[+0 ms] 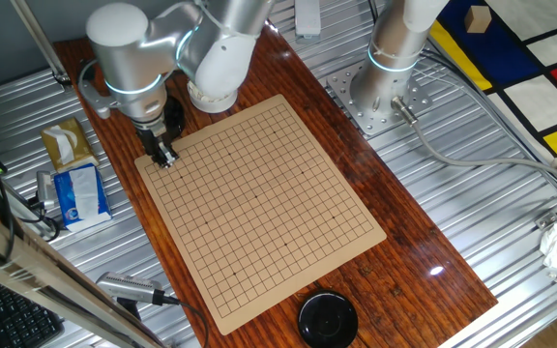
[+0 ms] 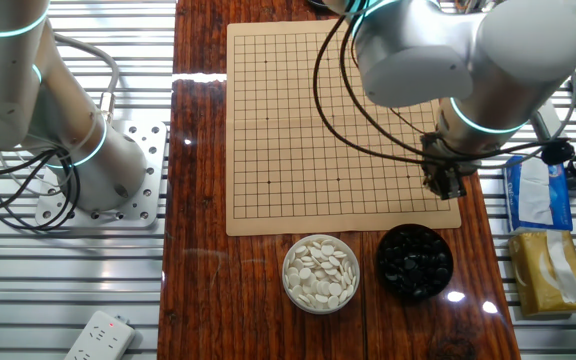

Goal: Play the first move as black on the 3-4 point in the upper right corner of the Go board

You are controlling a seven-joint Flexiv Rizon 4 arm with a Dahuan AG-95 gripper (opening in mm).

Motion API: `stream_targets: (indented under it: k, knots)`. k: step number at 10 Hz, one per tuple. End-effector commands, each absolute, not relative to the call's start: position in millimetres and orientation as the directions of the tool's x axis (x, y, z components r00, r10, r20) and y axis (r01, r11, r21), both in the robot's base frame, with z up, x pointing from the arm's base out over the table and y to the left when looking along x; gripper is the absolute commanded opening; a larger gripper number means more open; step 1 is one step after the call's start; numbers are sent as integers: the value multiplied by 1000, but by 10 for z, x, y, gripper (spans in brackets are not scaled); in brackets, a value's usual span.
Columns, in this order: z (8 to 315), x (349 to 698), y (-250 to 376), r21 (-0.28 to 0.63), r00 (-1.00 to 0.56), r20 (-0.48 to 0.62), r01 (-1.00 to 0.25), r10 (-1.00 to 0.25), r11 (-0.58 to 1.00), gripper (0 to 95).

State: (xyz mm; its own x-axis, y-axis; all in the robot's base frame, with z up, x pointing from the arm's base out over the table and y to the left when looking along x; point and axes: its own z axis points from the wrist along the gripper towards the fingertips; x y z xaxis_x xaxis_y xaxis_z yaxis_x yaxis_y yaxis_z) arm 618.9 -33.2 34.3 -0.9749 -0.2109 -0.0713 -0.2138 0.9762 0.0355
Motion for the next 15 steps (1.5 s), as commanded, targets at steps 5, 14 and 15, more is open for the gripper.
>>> stream_targets:
  k: [5, 14, 15]
  knots:
    - [290, 6191, -334, 29, -973, -80, -219, -216, 975, 0]
    - [247, 6242, -311, 26, -972, -84, -221, -218, 975, 0]
    - [245, 6245, -307, 26, -972, -84, -221, -218, 975, 0]
